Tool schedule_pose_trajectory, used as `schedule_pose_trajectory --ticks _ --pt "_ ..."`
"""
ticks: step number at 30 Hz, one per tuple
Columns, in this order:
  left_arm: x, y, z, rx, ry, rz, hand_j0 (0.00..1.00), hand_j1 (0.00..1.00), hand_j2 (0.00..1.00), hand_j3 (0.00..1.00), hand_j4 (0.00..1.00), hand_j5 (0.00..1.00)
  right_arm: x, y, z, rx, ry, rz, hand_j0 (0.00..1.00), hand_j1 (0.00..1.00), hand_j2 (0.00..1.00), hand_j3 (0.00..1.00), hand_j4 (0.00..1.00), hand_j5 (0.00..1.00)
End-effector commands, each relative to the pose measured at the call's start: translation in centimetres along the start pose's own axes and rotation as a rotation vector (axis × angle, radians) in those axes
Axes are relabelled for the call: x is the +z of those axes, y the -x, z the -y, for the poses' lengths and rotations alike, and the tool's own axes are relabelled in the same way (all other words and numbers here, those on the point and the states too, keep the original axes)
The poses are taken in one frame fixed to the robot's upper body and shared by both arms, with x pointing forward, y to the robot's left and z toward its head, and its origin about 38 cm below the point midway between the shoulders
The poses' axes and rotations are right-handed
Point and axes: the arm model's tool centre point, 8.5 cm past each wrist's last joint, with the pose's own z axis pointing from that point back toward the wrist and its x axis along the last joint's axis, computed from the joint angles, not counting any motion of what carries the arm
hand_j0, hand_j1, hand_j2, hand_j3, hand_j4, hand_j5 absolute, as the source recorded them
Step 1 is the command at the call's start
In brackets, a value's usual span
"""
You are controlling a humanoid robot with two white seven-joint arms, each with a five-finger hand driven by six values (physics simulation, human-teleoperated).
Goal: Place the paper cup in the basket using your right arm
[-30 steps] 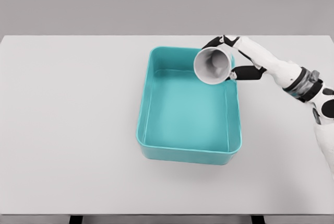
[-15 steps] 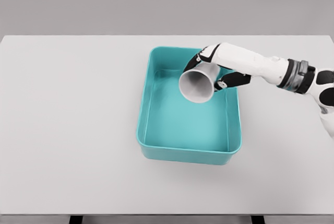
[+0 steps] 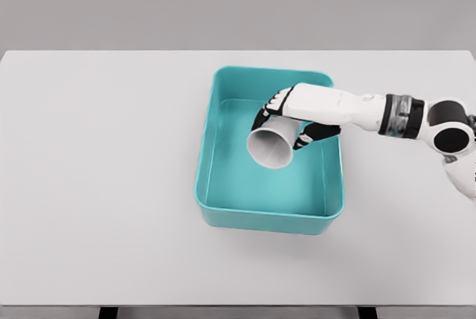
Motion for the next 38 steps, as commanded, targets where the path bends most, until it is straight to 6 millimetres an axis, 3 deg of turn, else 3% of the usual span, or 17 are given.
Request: schedule_pose_trajectory --ticks 1,2,4,5,11,14,16,19,23,27,38 --pt "0.0 0.0 0.0 -0.001 0.000 0.000 1.00 1.00 1.00 1.00 1.00 1.00 -0.4 -0.1 -0.7 -0.005 -0.024 0.004 0.54 0.54 0.54 0.54 0.54 0.54" --pt "0.0 0.0 0.0 -0.001 0.000 0.000 1.00 1.00 1.00 1.00 1.00 1.00 -0.7 -0.3 -0.9 0.001 -0.039 0.009 0.58 0.58 0.58 0.58 0.58 0.58" --pt "0.0 0.1 0.0 0.000 0.000 -0.002 1.00 1.00 1.00 1.00 1.00 1.00 -1.2 -0.5 -0.8 0.010 -0.051 0.023 0.87 0.87 0.87 0.87 0.87 0.87" --pt "0.0 0.1 0.0 0.000 0.000 -0.002 1.00 1.00 1.00 1.00 1.00 1.00 -1.2 -0.6 -0.8 0.011 -0.051 0.024 0.93 0.93 0.93 0.93 0.93 0.93" --pt "0.0 0.1 0.0 0.001 0.000 -0.002 1.00 1.00 1.00 1.00 1.00 1.00 -1.1 -0.6 -0.5 0.020 -0.050 0.022 0.95 0.95 0.95 0.95 0.95 0.95" --pt "0.0 0.1 0.0 0.000 0.000 -0.002 1.00 1.00 1.00 1.00 1.00 1.00 0.0 -0.3 0.6 0.018 -0.010 0.007 0.99 0.99 0.99 0.99 0.99 0.99" --pt "0.0 0.0 0.0 -0.001 0.000 0.000 1.00 1.00 1.00 1.00 1.00 1.00 1.7 0.2 2.7 0.014 0.083 -0.017 0.99 0.99 0.99 0.99 0.99 0.99" --pt "0.0 0.1 0.0 0.000 0.000 -0.002 1.00 1.00 1.00 1.00 1.00 1.00 5.1 -0.1 3.9 -0.171 0.300 0.044 0.99 0.99 0.99 0.99 0.99 0.99" --pt "0.0 0.1 0.0 0.000 0.000 -0.002 1.00 1.00 1.00 1.00 1.00 1.00 10.3 -1.1 3.6 -0.225 0.382 -0.005 0.99 0.99 0.99 0.99 0.99 0.99" --pt "0.0 0.0 0.0 0.001 0.000 0.000 1.00 1.00 1.00 1.00 1.00 1.00 13.6 -1.6 3.0 -0.242 0.377 -0.050 1.00 1.00 1.00 1.00 1.00 1.00" --pt "0.0 0.0 0.0 -0.001 0.000 0.000 1.00 1.00 1.00 1.00 1.00 1.00 14.3 -0.9 1.7 -0.275 0.372 -0.085 1.00 1.00 1.00 1.00 1.00 1.00"
